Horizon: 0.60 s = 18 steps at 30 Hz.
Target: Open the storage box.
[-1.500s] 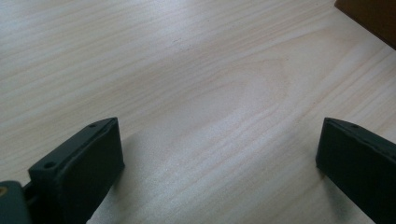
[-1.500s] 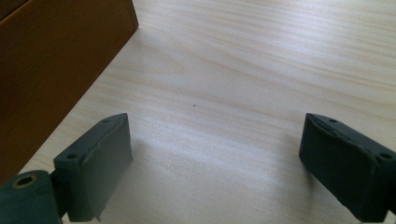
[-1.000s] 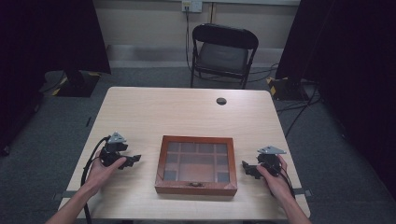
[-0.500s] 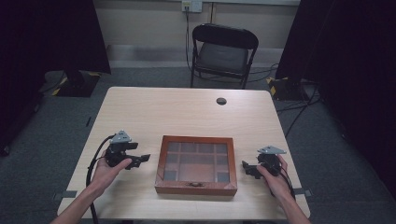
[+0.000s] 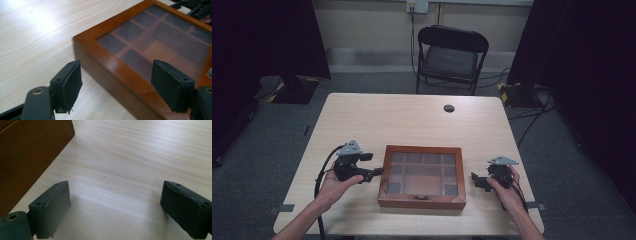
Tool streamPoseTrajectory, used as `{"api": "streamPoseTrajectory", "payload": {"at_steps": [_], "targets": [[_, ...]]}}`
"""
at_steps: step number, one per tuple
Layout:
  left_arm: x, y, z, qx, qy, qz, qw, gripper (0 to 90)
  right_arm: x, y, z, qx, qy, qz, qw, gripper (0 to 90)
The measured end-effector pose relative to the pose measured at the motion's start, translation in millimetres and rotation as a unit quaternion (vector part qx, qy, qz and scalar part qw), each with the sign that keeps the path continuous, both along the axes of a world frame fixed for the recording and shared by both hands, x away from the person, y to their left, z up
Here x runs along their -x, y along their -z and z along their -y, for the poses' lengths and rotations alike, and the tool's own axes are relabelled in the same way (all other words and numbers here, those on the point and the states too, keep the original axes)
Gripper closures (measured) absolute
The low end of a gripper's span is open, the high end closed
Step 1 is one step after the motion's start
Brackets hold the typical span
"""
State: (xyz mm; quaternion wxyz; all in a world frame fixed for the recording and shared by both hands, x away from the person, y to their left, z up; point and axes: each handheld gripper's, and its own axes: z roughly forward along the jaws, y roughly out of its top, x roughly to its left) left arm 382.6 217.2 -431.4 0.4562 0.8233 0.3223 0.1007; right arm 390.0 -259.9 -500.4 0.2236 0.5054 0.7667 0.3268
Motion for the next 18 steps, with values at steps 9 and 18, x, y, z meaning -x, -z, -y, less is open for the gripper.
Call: {"api": "streamPoseTrajectory", "payload": {"at_steps": [9, 18], "targets": [[9.4, -11.1, 32.2, -0.003, 0.047, -0.010, 0.9988, 25.6, -0.3, 0.0, 0.0, 0.000, 0.000, 0.000, 1.0000, 8.2], [15.1, -18.1, 51.9, -0.013, 0.087, -0.010, 0.9961, 32.3, -0.3, 0.0, 0.0, 0.000, 0.000, 0.000, 1.0000, 8.1]]}}
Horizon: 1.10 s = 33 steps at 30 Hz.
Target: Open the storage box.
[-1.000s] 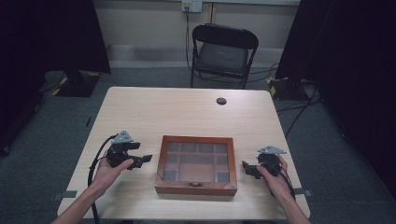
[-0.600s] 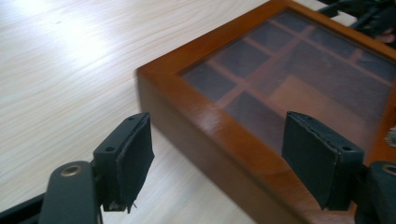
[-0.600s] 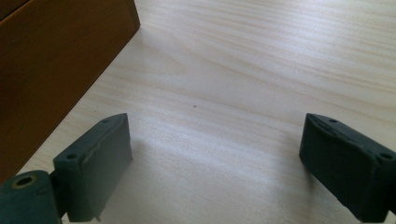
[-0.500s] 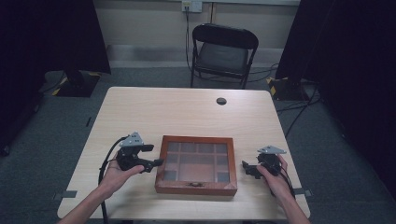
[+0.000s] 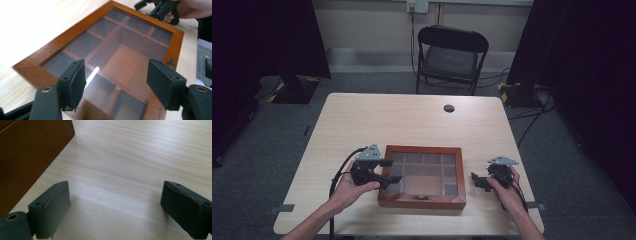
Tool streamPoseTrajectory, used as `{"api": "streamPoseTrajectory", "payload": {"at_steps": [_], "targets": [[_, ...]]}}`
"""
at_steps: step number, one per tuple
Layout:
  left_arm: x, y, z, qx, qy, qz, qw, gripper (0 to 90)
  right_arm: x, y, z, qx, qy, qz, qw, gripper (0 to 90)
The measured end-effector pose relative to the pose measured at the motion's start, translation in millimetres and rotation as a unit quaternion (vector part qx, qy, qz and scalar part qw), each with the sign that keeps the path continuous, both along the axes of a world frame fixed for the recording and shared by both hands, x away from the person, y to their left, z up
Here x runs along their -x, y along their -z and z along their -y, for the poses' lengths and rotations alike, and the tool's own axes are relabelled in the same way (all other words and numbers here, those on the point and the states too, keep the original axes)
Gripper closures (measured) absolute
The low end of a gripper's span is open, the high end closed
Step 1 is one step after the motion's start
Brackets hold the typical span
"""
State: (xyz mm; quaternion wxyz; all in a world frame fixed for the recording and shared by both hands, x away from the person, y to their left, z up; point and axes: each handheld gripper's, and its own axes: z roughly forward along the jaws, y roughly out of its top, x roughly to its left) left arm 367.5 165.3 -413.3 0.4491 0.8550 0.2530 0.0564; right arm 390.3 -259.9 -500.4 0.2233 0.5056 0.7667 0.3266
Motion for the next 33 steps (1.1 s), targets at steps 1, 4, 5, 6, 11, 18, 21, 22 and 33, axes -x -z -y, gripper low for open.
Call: {"api": "streamPoseTrajectory", "payload": {"at_steps": [1, 4, 5, 6, 11, 18, 21, 22, 33], "targets": [[0.6, -0.6, 3.7, -0.008, 0.004, -0.005, 0.9999, 32.3, 0.0, 0.0, 0.0, 0.000, 0.000, 0.000, 1.0000, 8.1], [2.4, -4.1, 13.0, 0.010, 0.017, 0.000, 0.9998, 36.3, 0.0, 0.0, 0.0, 0.000, 0.000, 0.000, 1.0000, 8.1], [2.5, -4.9, 15.0, 0.020, 0.018, 0.001, 0.9996, 38.7, 0.0, 0.0, 0.0, 0.000, 0.000, 0.000, 1.0000, 8.1], [2.5, -6.0, 16.9, 0.023, 0.015, 0.002, 0.9996, 40.3, 0.0, 0.0, 0.0, 0.000, 0.000, 0.000, 1.0000, 8.1], [-0.7, -8.6, 28.0, 0.041, 0.025, -0.005, 0.9988, 44.2, 0.0, 0.0, 0.0, 0.000, 0.000, 0.000, 1.0000, 8.0], [-2.4, -9.8, 51.3, 0.042, 0.074, -0.014, 0.9963, 49.2, -0.1, 0.1, 0.1, 0.001, 0.000, 0.001, 1.0000, 7.9], [6.5, -1.2, 57.4, 0.029, 0.084, -0.025, 0.9957, 49.1, -0.2, 0.1, 0.1, 0.001, 0.002, 0.000, 1.0000, 7.3], [7.9, 1.0, 57.8, 0.024, 0.088, -0.028, 0.9955, 50.5, -0.2, 0.1, 0.1, 0.001, 0.002, 0.000, 1.0000, 7.3], [13.1, 15.9, 63.0, 0.011, 0.110, -0.056, 0.9923, 60.2, -0.3, 0.2, 0.1, 0.001, 0.002, 0.000, 1.0000, 7.3]]}}
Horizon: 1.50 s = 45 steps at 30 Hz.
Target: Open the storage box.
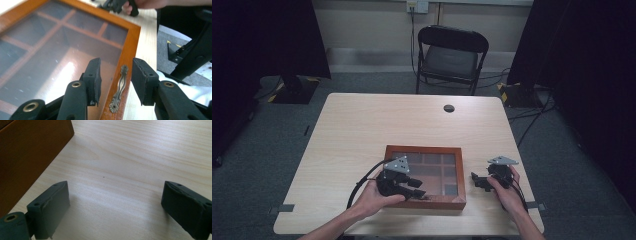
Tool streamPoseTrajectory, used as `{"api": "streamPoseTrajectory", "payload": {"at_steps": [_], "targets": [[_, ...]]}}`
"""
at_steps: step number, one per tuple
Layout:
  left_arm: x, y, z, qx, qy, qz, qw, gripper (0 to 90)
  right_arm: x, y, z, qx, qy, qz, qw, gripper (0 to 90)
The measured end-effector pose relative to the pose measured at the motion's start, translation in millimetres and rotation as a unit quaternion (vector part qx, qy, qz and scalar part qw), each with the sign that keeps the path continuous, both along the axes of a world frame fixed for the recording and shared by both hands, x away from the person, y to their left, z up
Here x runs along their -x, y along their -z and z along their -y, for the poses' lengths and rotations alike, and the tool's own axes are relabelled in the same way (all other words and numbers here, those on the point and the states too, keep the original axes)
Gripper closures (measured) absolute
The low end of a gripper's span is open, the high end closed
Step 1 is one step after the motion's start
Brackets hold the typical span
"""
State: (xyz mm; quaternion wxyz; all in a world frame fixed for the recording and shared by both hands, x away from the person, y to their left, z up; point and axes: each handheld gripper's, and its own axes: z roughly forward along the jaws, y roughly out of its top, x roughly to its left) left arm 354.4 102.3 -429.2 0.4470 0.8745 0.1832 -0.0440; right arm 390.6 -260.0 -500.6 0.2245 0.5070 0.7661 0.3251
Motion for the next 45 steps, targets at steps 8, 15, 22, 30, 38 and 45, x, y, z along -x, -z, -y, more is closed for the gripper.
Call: {"api": "streamPoseTrajectory", "payload": {"at_steps": [8, 15, 22, 30, 38, 45], "targets": [[2.2, 7.2, 7.5, -0.006, 0.028, -0.009, 0.9996, 70.0, 0.1, 0.0, 0.0, 0.000, 0.000, 0.000, 1.0000, 7.2], [3.9, 10.8, 7.9, -0.011, 0.026, 0.004, 0.9996, 72.5, 0.0, 0.0, -0.1, 0.000, 0.002, -0.001, 1.0000, 6.8], [8.7, 11.3, 9.7, -0.013, 0.027, 0.030, 0.9991, 75.8, 0.0, 0.0, -0.1, 0.000, 0.002, -0.001, 1.0000, 6.7], [10.0, 10.8, 10.3, -0.020, 0.039, 0.039, 0.9983, 81.1, -0.2, 0.0, 0.0, 0.000, 0.002, -0.002, 1.0000, 6.1], [7.3, 11.0, 10.5, -0.013, 0.034, 0.018, 0.9992, 81.5, -0.2, 0.0, 0.0, 0.000, 0.002, -0.002, 1.0000, 6.2], [4.5, 10.7, 9.9, -0.013, 0.038, 0.008, 0.9991, 81.7, -0.2, 0.0, 0.0, 0.000, 0.002, -0.002, 1.0000, 6.2]]}}
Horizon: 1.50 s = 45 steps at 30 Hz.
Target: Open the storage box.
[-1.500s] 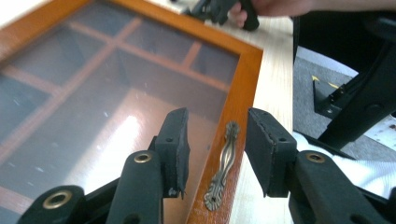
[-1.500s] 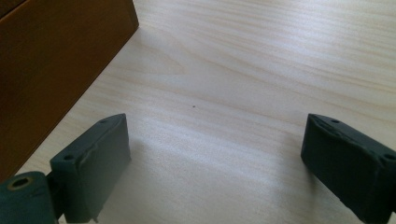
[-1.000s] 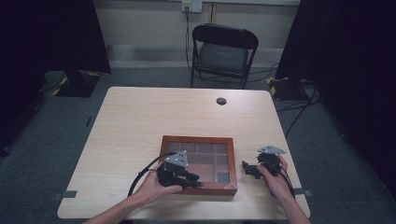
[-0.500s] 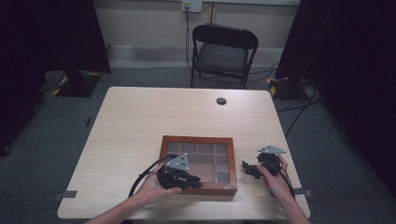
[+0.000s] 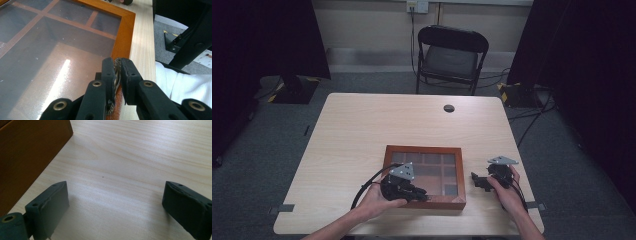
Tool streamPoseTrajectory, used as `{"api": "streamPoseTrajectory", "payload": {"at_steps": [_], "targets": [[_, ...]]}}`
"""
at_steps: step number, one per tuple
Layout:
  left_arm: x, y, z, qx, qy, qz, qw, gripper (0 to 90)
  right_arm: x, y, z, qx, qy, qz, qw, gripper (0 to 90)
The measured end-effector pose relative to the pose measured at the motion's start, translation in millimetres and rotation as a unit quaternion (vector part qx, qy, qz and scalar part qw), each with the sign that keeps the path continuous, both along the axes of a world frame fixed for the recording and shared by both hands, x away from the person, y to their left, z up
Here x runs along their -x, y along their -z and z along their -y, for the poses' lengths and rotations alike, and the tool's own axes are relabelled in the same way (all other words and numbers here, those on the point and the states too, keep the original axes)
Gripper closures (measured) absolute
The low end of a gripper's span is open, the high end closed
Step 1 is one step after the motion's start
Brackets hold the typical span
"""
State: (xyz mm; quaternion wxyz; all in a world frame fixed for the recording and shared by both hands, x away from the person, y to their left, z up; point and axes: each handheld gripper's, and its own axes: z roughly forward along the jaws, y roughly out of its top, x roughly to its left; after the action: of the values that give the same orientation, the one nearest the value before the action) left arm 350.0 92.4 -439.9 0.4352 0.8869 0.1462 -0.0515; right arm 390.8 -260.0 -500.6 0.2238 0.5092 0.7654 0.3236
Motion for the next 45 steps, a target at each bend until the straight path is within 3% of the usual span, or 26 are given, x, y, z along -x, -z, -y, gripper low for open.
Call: {"api": "streamPoseTrajectory", "payload": {"at_steps": [9, 15, 20, 31, 40, 45], "targets": [[-2.9, -1.3, -0.7, 0.004, 0.004, -0.010, 0.9999, 81.8, 0.0, 0.0, 0.0, 0.000, 0.000, 0.000, 1.0000, 6.1], [-4.8, -12.8, -1.9, 0.014, 0.005, -0.007, 0.9999, 81.9, 0.0, 0.0, 0.0, 0.000, 0.000, 0.000, 1.0000, 6.1], [-5.6, -15.5, -2.2, 0.006, 0.003, -0.012, 0.9999, 81.8, 0.0, 0.0, 0.0, 0.000, 0.000, 0.000, 1.0000, 6.1], [-8.0, -26.2, -1.5, 0.011, -0.004, -0.020, 0.9997, 81.6, 0.0, 0.0, 0.0, 0.000, 0.000, 0.000, 1.0000, 6.1], [-9.0, -33.1, -0.4, -0.004, -0.008, -0.023, 0.9997, 81.5, 0.0, 0.0, 0.0, 0.000, 0.000, 0.000, 1.0000, 6.1], [-9.4, -35.8, -1.1, 0.005, -0.011, -0.022, 0.9997, 81.4, 0.0, 0.0, 0.0, 0.000, 0.000, 0.000, 1.0000, 6.2]]}}
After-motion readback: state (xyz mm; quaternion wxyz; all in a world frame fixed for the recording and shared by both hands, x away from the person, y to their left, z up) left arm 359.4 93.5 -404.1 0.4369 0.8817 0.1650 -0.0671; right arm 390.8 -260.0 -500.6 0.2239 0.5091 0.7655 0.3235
